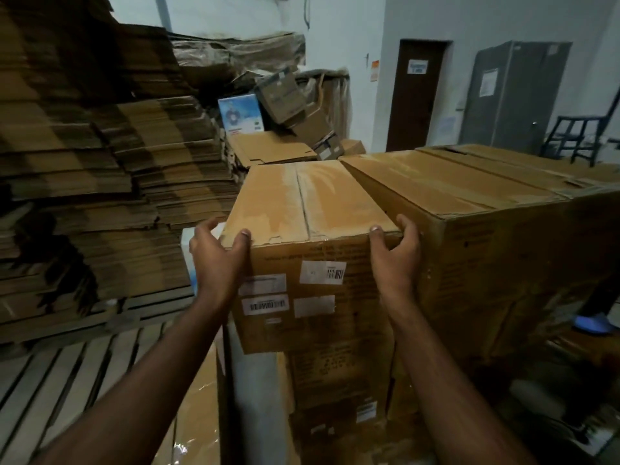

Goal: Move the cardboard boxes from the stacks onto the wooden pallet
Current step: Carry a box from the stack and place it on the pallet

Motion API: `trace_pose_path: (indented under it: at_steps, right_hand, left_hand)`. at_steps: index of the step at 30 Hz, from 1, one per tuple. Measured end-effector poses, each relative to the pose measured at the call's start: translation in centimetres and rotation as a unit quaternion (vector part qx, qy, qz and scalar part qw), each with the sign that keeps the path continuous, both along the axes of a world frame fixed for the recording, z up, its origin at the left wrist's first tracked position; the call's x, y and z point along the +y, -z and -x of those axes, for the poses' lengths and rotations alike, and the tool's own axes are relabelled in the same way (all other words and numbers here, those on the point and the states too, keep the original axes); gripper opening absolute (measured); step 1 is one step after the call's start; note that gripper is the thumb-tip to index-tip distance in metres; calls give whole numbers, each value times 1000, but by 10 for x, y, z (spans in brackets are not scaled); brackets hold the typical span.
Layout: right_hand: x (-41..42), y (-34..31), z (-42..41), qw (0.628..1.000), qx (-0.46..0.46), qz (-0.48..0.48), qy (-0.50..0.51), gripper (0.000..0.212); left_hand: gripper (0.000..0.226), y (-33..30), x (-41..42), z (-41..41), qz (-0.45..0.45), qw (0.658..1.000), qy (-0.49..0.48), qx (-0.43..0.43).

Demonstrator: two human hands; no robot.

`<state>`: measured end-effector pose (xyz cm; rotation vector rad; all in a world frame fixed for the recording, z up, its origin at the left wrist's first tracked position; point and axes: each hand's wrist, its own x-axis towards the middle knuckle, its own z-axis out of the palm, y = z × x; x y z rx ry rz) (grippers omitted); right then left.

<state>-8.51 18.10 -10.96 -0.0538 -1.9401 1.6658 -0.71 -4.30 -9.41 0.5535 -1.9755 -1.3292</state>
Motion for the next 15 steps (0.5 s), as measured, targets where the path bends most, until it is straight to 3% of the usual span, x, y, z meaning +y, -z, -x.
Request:
trace_pose_path:
  at_steps: [4,8,12,15]
  right_hand:
    - [3,7,0,995,-72,41,-52,56]
    - [10,3,-1,959,-195,115,-170,65]
    - [7,-1,-3,937,-242,174,-179,86]
    - [-2,-4,-7,931,-233,230,-162,94]
  left_hand:
    - [82,13,-10,-1,-154,987,14,-42]
    - [91,19,-13,-1,-359,924,62,-115]
    - [64,13,-4,0,-412,900,103,-93]
    - [60,7,4,0,-433,895,85,-68]
